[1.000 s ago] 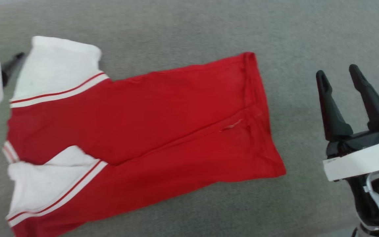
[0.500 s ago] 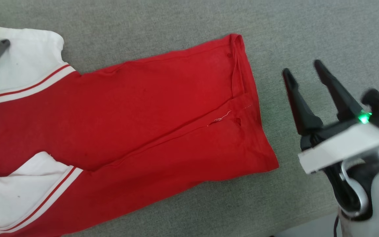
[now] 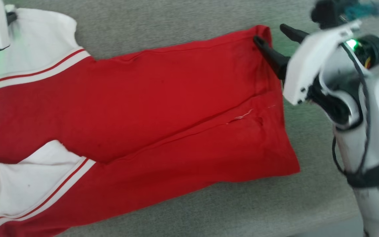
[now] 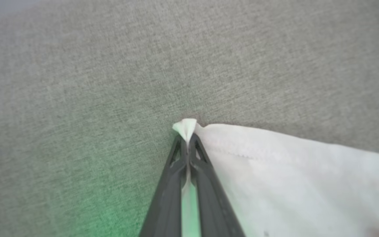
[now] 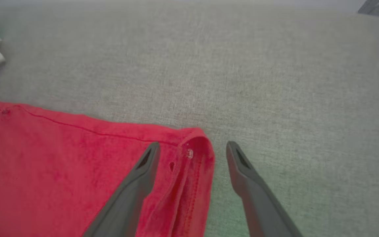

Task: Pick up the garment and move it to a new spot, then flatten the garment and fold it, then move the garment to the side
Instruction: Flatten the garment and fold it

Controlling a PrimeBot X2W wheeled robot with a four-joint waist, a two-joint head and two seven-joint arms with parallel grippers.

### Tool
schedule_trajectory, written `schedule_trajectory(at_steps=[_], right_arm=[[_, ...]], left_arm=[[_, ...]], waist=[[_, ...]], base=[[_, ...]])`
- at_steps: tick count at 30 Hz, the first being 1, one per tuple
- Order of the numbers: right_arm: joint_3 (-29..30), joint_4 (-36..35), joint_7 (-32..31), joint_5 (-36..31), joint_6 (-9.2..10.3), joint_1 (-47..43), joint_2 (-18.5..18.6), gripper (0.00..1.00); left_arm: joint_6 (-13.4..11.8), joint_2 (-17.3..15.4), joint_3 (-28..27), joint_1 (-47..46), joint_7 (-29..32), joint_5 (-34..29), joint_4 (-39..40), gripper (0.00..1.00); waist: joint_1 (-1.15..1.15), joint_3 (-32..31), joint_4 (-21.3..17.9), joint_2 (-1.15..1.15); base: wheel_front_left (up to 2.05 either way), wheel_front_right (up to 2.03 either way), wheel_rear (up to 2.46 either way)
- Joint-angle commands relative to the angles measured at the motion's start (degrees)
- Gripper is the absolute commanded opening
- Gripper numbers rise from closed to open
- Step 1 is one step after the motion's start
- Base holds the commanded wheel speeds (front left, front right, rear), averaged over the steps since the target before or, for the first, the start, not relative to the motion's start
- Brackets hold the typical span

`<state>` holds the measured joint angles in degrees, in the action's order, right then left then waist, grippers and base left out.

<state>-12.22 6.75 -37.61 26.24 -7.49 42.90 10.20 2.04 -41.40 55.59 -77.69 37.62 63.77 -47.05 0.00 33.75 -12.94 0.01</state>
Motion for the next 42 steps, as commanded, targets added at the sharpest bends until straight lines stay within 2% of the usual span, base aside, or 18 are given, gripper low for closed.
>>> schedule_trajectory(at_steps=[1, 5, 10, 12, 17, 24, 31, 37, 42], right_arm=[[-1.1, 2.07, -1.48, 0.57, 0.0, 1.95, 0.19, 1.0], [-4.15, 10.9, -7.43, 0.77, 0.0, 7.52, 0.39, 1.0], [-7.48, 19.79, -16.18, 1.0, 0.0, 8.9, 0.02, 1.0], [-8.47, 20.91, -18.71, 1.67, -0.02, 9.08, -0.12, 0.0], [-7.84, 19.48, -17.46, 1.97, 0.0, 10.21, 1.89, 0.0], [-5.99, 13.99, -14.63, 3.09, 0.0, 8.9, 5.51, 0.0], [-3.44, 6.21, -13.74, 3.21, 0.0, 3.51, 8.74, 0.0], [0.46, -2.12, -14.55, 3.07, 0.0, -3.12, 10.89, 0.0], [4.61, -9.61, -16.22, 2.7, 0.0, -10.05, 11.4, 0.0]], left_arm=[[0.3, 2.16, 2.01, 3.05, 0.77, -0.42, -1.57, 0.0], [0.96, 4.34, 1.95, 1.76, -0.15, -0.49, -2.68, 0.0], [2.08, 6.07, 2.2, 0.76, -1.17, -0.8, -4.04, 0.0], [2.44, 6.46, 2.23, 0.4, -1.81, -0.94, -4.55, 0.0], [3.24, 7.51, 1.73, -0.8, -3.69, -0.78, -5.38, 0.0], [4.45, 8.01, 1.75, -2.73, -2.74, 0.02, -3.74, 0.0], [4.9, 6.2, 3.03, -0.92, -0.67, 0.34, 2.39, 0.0], [2.68, 2.55, 3.1, 2.78, 1.64, 1.89, 12.2, 0.0], [-1.46, -1.87, 3.38, 7.54, 3.88, 3.33, 23.66, 0.0]], waist=[[0.0, 0.45, 0.88, -0.01], [0.0, 0.82, 2.2, -0.01], [0.0, 0.77, 3.71, -0.01], [0.0, 0.61, 4.18, -0.01], [0.0, -0.64, 5.91, -0.01], [0.0, -4.28, 8.98, -0.01], [0.0, -8.29, 11.82, -0.01], [0.0, -11.07, 13.69, -0.01], [0.0, -13.01, 15.01, -0.01]], base=[[0.0, 0.0, 0.0], [0.0, 0.0, 0.0], [0.0, 0.0, 0.0], [0.0, 0.0, 0.0], [0.0, 0.0, 0.0], [0.0, 0.0, 0.0], [0.0, 0.0, 0.0], [0.0, 0.0, 0.0], [0.0, 0.0, 0.0]])
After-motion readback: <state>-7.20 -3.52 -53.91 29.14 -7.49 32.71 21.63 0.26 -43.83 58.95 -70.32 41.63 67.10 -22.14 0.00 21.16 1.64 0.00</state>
